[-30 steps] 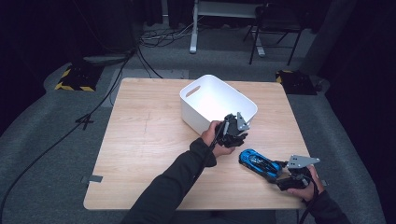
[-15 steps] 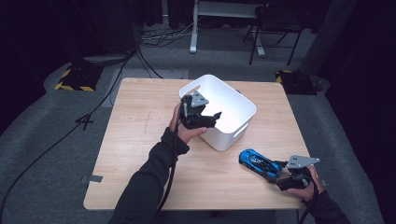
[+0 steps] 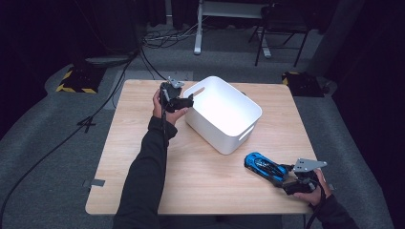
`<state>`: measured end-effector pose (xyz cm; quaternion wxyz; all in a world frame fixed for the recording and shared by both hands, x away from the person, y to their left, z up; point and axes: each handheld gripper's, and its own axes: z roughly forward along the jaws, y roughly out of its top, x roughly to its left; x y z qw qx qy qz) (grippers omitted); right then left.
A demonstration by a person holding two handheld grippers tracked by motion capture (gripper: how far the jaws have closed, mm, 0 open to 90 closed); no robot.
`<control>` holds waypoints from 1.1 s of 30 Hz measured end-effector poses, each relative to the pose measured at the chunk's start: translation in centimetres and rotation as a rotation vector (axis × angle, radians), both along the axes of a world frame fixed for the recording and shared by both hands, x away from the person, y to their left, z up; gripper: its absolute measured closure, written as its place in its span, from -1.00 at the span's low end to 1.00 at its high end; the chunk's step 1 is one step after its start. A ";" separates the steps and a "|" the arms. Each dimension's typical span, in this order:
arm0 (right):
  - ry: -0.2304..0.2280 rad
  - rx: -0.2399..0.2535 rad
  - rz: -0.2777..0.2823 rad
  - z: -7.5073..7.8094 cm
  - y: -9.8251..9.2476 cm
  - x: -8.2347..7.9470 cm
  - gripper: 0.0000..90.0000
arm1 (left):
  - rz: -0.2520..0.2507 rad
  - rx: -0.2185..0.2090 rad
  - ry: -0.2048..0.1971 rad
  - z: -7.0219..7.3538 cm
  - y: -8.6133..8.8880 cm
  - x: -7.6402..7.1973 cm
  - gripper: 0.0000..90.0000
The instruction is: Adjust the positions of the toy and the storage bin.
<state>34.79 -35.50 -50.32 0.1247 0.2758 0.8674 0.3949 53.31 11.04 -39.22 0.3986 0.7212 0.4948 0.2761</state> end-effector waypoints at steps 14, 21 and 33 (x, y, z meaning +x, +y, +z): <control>0.000 0.000 0.001 0.0 0.0 0.0 -0.46 | -0.093 0.053 0.209 0.0 0.0 0.9 -0.16; 0.000 -0.001 -0.001 0.0 0.0 0.0 -0.46 | -0.178 0.034 0.274 0.4 0.4 -1.7 -0.27; 0.001 -0.002 -0.003 0.0 0.0 0.0 -0.47 | -0.125 -0.028 0.180 -0.1 -2.8 -8.7 -0.56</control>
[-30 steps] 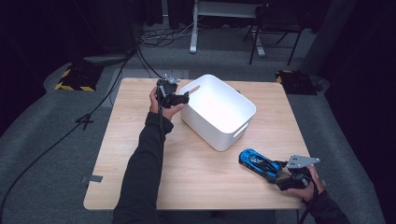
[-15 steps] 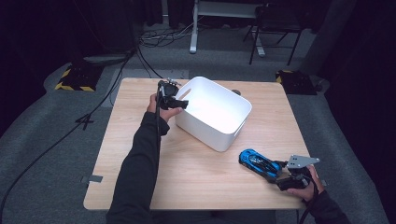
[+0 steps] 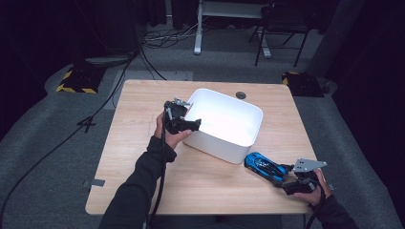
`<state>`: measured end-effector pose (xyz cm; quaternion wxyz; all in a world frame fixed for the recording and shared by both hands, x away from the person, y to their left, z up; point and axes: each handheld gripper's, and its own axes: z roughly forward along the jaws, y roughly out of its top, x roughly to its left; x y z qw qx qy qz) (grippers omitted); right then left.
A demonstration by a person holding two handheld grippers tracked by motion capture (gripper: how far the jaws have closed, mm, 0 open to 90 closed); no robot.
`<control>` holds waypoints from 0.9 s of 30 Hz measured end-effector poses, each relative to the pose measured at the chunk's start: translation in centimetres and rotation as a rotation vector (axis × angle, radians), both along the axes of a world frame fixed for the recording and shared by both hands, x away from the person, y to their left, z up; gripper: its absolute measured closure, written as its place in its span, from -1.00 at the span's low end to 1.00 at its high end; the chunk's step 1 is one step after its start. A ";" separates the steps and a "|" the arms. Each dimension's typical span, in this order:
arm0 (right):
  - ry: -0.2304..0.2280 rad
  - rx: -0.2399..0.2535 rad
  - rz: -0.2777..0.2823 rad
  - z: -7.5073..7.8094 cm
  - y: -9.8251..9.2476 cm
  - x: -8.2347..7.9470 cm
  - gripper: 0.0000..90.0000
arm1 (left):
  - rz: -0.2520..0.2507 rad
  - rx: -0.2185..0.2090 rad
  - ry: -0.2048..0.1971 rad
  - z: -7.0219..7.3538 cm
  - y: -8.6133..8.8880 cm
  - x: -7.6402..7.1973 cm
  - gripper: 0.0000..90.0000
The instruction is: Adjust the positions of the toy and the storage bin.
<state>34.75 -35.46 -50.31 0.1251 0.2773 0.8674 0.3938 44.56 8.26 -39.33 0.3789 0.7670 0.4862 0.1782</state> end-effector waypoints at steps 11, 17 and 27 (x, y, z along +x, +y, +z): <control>0.000 0.000 0.000 0.0 0.0 0.0 -0.47 | -0.057 0.003 -0.143 1.1 1.1 -2.0 -0.65; 0.000 0.001 0.001 0.0 0.0 0.0 -0.47 | -0.232 0.027 -0.208 1.6 1.1 -3.6 -0.58; 0.002 0.003 -0.002 0.0 -0.1 0.0 -0.47 | -0.487 -0.055 -0.203 1.4 -1.2 -4.4 -0.36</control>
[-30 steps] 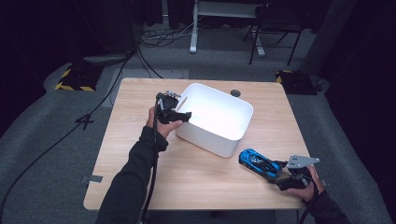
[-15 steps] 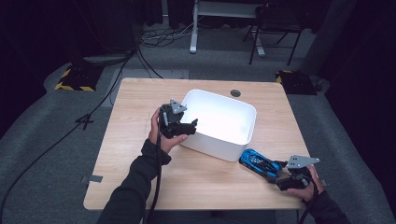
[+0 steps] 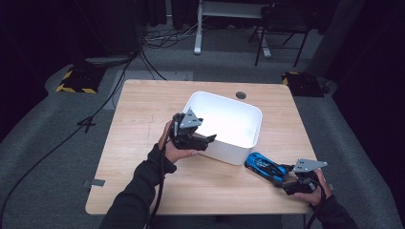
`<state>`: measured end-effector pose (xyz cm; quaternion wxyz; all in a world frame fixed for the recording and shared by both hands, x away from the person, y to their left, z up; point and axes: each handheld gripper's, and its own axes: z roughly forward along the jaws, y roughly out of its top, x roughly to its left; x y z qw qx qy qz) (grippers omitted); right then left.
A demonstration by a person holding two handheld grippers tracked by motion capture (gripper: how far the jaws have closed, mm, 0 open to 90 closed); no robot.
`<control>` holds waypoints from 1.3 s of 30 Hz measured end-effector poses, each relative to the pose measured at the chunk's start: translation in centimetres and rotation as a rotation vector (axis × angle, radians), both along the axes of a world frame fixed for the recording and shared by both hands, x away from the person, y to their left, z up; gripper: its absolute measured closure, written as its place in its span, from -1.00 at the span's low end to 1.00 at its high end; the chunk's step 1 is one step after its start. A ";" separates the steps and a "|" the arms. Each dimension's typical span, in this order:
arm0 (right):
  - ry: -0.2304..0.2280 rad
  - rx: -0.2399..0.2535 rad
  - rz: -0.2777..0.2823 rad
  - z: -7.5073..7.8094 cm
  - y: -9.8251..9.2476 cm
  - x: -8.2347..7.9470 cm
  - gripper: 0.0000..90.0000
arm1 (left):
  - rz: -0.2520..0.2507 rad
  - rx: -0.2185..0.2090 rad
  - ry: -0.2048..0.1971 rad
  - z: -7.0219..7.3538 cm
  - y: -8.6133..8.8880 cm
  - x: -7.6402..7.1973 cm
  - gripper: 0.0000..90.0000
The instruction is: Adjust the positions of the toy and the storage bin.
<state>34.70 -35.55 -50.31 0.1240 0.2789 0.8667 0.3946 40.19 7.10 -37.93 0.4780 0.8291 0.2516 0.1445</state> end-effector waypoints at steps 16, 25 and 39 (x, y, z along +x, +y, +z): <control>0.002 0.000 -0.001 0.0 0.0 0.0 -0.47 | -0.287 0.142 0.004 -1.6 -7.6 -0.4 0.26; 0.002 0.000 0.000 0.0 0.0 0.0 -0.47 | -0.323 0.159 -0.005 -1.3 -10.2 1.1 0.58; 0.006 0.000 0.000 0.1 0.0 0.0 -0.47 | -0.239 0.125 0.031 -1.3 -13.1 4.4 0.57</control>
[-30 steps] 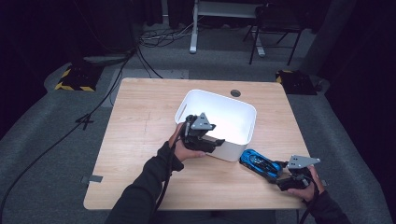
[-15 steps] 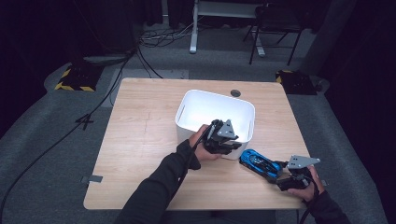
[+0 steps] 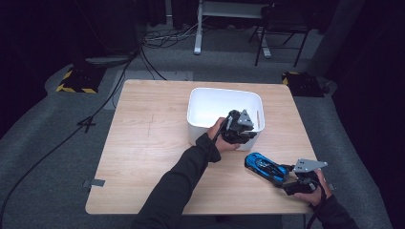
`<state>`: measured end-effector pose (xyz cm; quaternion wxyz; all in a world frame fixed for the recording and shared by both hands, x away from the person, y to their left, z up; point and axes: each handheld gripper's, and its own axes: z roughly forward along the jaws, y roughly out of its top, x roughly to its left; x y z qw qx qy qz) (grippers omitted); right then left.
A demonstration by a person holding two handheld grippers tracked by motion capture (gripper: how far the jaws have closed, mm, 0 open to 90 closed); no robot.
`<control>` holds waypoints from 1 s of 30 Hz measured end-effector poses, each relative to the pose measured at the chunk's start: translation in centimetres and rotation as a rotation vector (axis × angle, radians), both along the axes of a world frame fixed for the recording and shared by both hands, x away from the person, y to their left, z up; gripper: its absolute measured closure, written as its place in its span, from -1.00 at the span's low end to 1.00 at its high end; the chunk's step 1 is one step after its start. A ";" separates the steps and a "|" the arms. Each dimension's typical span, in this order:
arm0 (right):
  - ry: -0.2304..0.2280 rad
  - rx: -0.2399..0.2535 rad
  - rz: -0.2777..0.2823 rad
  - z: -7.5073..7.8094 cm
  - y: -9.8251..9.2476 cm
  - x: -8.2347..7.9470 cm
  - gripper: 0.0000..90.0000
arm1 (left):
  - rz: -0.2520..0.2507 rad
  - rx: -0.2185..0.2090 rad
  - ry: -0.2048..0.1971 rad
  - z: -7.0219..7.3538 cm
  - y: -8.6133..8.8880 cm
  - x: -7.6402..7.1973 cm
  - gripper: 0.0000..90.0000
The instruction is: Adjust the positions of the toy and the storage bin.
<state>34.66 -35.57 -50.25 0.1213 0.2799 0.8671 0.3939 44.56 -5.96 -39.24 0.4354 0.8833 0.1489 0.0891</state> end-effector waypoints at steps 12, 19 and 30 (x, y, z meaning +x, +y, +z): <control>0.000 0.000 0.000 0.0 0.0 0.0 -0.47 | 0.058 -0.082 -0.033 1.5 5.0 -2.6 -0.14; 0.002 0.002 -0.001 0.0 0.0 0.0 -0.47 | 0.113 -0.098 -0.061 1.5 8.8 -5.4 -0.62; -0.004 -0.007 -0.004 0.0 0.1 0.0 -0.48 | 0.173 -0.032 -0.045 -1.5 15.3 -9.3 -0.64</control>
